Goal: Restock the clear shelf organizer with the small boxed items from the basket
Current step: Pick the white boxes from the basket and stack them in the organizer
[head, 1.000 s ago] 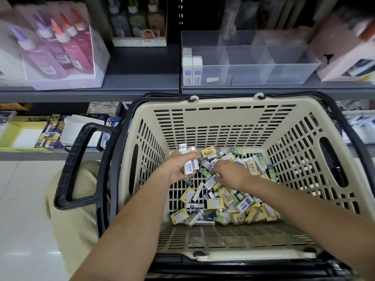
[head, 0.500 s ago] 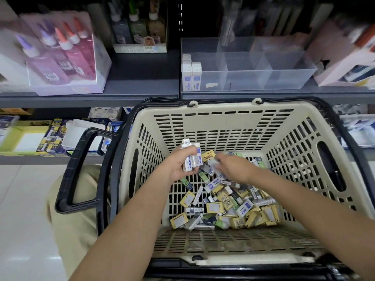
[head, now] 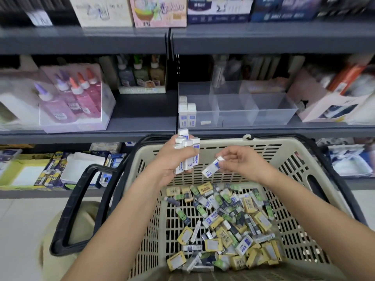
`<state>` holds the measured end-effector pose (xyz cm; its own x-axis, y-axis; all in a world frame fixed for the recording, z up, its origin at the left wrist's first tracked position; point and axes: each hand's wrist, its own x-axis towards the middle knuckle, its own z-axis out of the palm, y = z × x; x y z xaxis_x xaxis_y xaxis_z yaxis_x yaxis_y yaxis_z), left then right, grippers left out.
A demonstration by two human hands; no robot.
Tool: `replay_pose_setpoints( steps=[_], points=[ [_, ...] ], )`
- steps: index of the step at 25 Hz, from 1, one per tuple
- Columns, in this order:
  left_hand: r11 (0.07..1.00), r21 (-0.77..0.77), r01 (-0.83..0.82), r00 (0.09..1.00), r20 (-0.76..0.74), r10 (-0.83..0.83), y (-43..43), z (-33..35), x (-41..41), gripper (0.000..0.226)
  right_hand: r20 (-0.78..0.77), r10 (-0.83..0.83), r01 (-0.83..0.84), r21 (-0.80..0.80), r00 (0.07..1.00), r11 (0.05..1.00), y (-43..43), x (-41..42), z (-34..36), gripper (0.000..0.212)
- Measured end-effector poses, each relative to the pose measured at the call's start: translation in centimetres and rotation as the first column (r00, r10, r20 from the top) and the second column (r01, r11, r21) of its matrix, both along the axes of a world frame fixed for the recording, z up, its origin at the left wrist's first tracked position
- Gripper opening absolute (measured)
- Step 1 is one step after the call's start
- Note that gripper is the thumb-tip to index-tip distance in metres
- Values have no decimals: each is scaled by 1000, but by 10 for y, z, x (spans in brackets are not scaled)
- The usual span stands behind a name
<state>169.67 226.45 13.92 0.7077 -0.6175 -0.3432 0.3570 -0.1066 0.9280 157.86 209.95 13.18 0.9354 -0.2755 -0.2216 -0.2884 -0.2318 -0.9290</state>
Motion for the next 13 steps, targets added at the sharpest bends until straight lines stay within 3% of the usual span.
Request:
replay_pose_setpoints(
  steps=[7, 13],
  points=[
    [991, -22, -130, 960, 247, 131, -9, 23, 58, 28, 185, -180, 191, -44, 966, 981, -23, 59, 46, 13],
    [989, -12, -149, 958, 248, 148, -15, 1, 87, 28, 291, -215, 255, -105, 932, 961, -38, 90, 48, 20]
  ],
)
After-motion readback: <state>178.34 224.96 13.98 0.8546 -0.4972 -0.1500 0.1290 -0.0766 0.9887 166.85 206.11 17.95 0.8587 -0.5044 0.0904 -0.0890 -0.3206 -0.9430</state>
